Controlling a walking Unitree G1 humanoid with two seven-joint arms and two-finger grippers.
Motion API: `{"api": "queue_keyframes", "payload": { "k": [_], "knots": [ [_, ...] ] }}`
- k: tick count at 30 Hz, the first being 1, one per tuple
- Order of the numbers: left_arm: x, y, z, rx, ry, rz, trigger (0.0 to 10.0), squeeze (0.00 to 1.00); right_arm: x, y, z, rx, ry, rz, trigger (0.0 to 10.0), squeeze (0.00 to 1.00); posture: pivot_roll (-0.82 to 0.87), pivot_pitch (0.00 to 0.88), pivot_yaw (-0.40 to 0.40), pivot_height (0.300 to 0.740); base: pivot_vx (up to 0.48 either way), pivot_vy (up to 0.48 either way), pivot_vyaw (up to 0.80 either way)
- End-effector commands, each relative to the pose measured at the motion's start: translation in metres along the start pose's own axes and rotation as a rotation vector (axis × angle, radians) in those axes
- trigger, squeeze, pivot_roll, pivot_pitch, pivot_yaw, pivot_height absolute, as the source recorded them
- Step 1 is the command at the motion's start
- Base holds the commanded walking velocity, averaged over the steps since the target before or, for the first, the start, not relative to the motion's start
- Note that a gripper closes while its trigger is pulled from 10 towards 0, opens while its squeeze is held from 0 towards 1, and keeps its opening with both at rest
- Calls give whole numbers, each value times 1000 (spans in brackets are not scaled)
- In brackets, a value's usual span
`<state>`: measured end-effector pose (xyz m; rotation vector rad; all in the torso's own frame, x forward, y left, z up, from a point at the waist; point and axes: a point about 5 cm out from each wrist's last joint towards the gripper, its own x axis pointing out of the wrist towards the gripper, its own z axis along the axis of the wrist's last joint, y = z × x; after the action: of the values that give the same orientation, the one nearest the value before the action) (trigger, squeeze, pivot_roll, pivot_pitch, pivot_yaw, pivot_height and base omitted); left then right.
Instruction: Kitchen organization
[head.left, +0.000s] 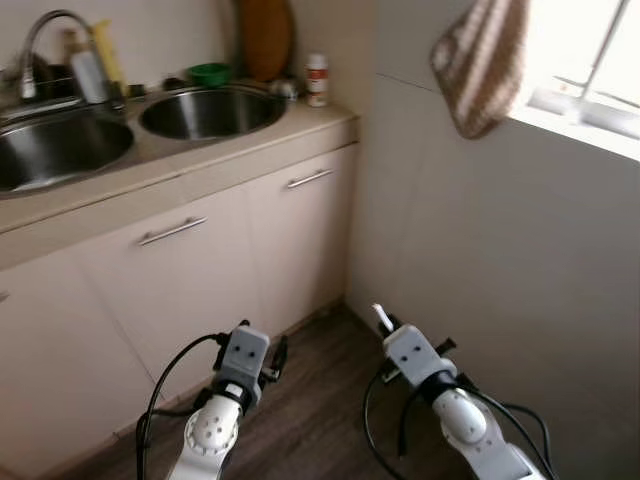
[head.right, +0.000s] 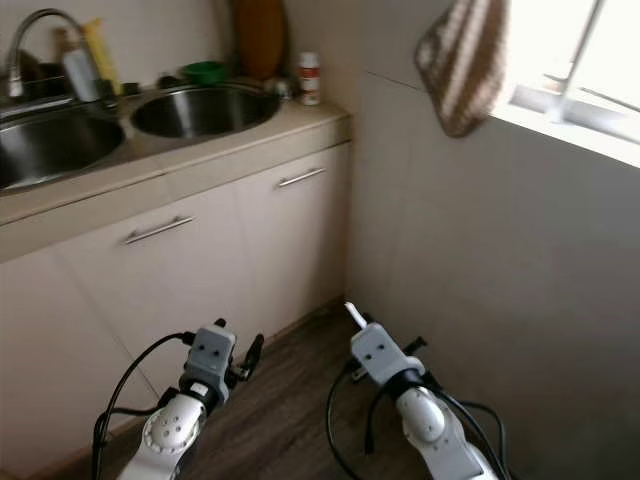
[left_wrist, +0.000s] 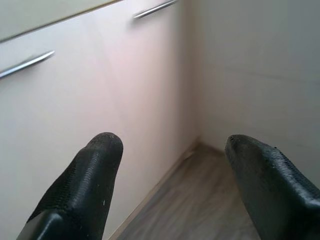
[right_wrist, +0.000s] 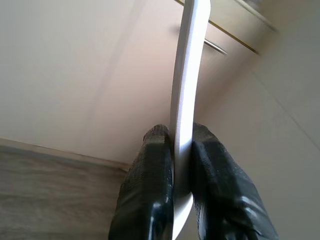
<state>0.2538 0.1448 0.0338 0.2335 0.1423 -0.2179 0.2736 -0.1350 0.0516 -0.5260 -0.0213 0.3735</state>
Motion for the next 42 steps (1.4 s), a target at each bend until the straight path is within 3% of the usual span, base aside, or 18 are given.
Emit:
{"api": "queue_keyframes", "payload": {
  "k": [1,22,34,42],
  "knots": [
    [1,4,2,9,-12,16,10000,0,1,2,4,0,-23,2,0,0,-4,0,-36,740,0,0,800],
    [1,3,5,15,-27,25,10000,0,2,-2,4,21,-33,-33,0,0,-4,0,-39,740,0,0,774],
    [0,6,10,29,-66,38,10000,0,4,-6,6,40,-39,-54,0,0,-1,0,-37,740,0,0,0],
    [-1,5,15,41,-102,25,10000,0,4,-7,8,32,-59,-60,0,0,-1,0,-36,740,262,0,151]
  ]
}}
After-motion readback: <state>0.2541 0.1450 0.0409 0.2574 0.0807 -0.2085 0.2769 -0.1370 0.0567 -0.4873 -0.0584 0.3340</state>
